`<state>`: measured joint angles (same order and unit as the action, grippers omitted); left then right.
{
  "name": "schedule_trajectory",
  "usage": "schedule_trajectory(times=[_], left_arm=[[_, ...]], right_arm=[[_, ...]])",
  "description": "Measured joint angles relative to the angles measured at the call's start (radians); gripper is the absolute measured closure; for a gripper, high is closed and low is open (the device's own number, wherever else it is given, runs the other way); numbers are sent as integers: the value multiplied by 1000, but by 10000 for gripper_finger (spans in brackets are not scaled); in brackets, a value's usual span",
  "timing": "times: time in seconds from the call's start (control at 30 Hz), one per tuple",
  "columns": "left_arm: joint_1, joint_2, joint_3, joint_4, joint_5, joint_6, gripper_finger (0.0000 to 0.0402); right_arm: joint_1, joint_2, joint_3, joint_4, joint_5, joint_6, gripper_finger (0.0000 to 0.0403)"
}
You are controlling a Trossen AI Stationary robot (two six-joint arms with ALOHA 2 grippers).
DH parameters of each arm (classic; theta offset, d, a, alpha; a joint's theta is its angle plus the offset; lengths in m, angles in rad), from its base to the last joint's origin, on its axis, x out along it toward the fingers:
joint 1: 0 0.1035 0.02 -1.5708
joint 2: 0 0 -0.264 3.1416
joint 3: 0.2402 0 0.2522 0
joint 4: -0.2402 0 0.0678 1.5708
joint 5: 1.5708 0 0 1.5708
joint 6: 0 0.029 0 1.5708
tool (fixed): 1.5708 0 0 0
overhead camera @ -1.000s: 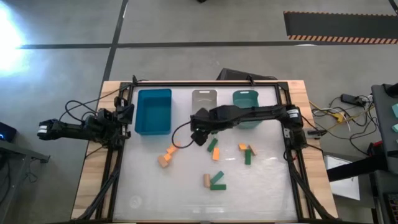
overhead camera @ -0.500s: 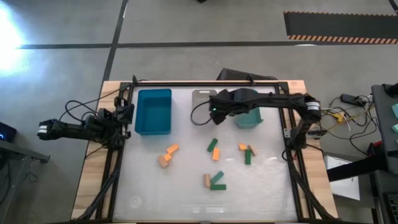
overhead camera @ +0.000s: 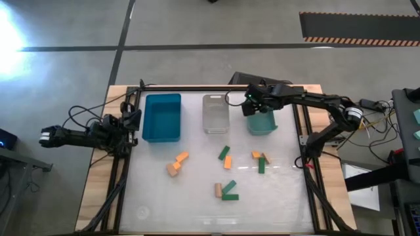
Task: Sort & place blocks by color
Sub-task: Put the brown block into the green bin
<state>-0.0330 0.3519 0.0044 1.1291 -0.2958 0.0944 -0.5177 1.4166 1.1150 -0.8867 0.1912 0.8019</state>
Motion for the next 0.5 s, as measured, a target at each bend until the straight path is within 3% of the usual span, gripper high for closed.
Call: schedule_trajectory(times=[0.27,0.5], left_arm=[[0,0,0,7,0,0,402],[0,0,0,6,0,0,402]], right_arm=[[-95,-1,-110,122,-17,10,117],[-117,43,-122,171,-16,-6,117]])
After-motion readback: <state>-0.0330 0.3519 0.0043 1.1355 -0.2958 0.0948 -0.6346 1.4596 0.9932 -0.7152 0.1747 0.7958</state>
